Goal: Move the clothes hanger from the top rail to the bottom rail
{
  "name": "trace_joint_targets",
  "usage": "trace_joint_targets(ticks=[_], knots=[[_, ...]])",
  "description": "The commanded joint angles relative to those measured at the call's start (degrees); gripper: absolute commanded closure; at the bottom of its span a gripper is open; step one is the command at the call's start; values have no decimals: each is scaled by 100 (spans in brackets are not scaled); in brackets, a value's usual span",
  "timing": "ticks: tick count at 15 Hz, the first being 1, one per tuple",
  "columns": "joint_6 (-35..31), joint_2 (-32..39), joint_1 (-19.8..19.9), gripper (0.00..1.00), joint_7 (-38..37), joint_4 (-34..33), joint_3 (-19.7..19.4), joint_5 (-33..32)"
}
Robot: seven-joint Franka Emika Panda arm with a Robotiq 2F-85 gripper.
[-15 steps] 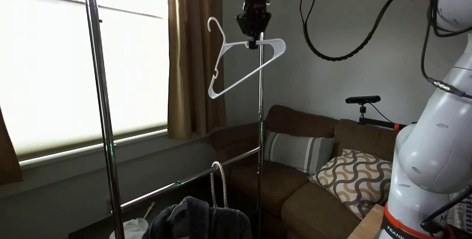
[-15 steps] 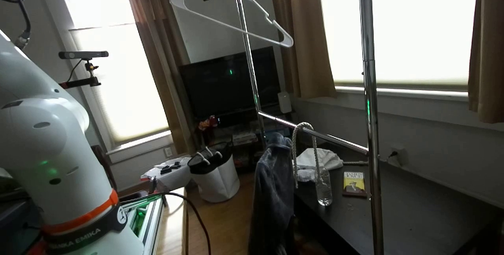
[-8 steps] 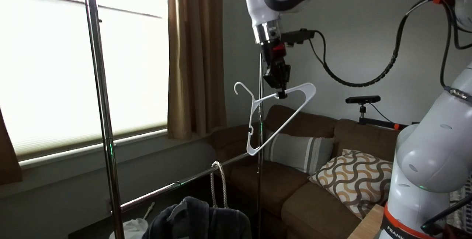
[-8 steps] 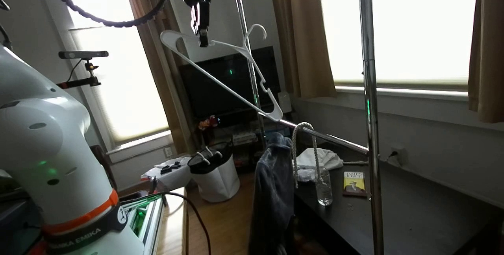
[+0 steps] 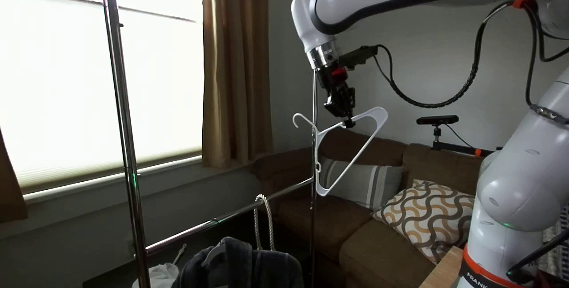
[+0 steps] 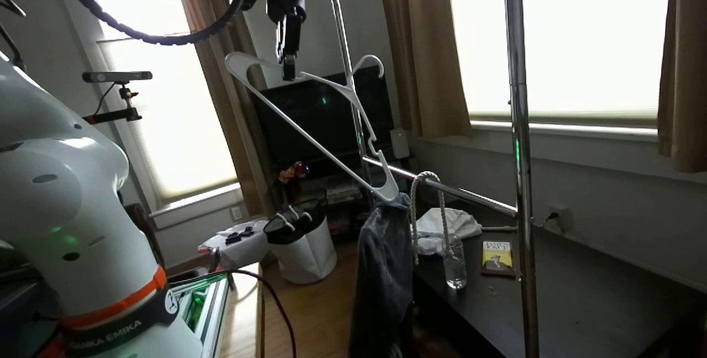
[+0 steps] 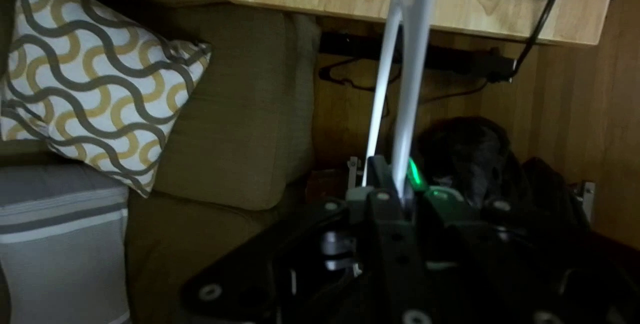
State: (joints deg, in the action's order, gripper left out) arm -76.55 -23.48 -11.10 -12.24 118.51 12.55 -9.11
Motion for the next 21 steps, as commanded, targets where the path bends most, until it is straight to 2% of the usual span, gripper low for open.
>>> trace_joint_targets(ticks=[1, 3, 5, 8, 9, 13, 18, 21], knots=[[277, 756, 278, 98, 277, 14, -184, -159], [-215, 1042, 284, 98, 991, 77, -450, 150], [-554, 1407, 326, 98, 1448, -136, -599, 479], [-622, 1923, 517, 98, 1901, -613, -852, 961], [-470, 2119, 591, 98, 1826, -811, -912, 1044], [-229, 2770, 720, 98, 622, -1302, -941, 1006], [-250, 3382, 476, 98, -580, -1537, -763, 1395], [-293, 3666, 298, 98, -901, -1593, -678, 1358]])
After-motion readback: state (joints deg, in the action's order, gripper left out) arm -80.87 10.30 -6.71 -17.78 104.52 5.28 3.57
